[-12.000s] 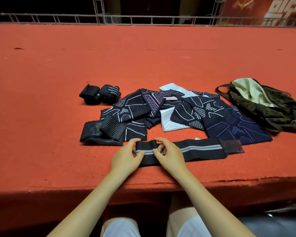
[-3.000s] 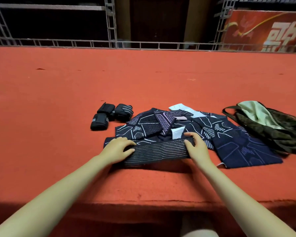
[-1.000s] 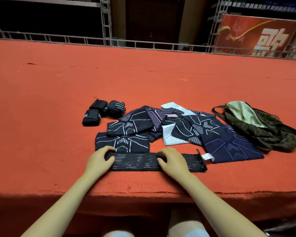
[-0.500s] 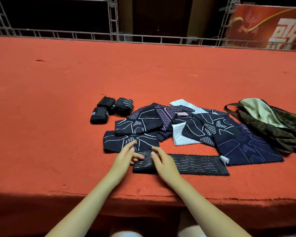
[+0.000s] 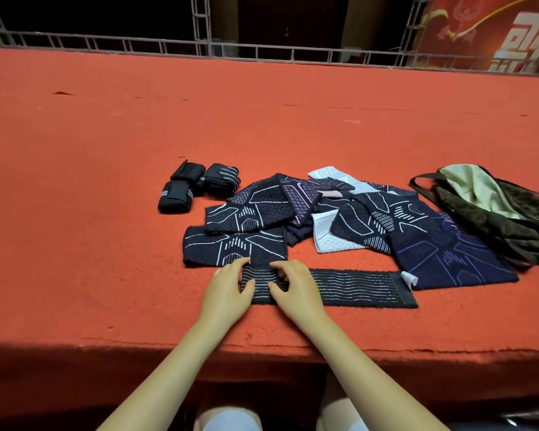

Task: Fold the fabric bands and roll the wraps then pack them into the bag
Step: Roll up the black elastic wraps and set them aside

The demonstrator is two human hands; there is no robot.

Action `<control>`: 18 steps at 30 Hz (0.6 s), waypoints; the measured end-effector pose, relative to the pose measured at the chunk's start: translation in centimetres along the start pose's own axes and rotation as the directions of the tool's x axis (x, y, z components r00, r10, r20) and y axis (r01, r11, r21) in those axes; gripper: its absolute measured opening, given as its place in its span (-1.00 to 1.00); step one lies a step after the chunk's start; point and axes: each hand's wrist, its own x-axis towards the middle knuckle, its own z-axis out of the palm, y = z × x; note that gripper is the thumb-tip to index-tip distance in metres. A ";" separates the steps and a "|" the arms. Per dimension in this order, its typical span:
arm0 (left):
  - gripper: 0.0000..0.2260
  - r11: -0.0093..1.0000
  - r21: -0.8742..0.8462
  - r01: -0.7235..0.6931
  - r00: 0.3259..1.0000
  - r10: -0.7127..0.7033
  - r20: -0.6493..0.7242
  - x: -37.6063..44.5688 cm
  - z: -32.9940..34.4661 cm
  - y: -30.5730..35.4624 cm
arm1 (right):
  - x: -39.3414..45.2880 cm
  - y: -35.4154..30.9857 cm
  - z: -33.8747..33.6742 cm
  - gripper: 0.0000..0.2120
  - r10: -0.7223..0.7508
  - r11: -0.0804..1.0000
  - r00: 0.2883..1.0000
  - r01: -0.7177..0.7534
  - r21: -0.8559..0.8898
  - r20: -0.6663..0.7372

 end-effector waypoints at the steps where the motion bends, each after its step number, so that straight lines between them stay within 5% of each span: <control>1: -0.60 1.000 -0.009 -0.001 1.000 0.001 0.018 0.1 -0.1 0.0 | 0.0 0.1 0.0 -0.66 -0.011 1.000 1.000 0.011 -0.006 -0.017; 13: -0.64 0.860 -0.477 0.182 0.982 -0.180 0.052 0.3 -1.0 -0.1 | -0.7 0.2 0.2 -0.84 -0.163 0.985 0.986 0.162 0.055 0.030; 18: -0.71 0.838 -0.537 0.099 0.988 -0.020 0.151 -0.3 -1.6 0.8 | -0.6 -0.8 -0.8 -0.69 0.039 0.967 0.999 -0.047 0.251 0.037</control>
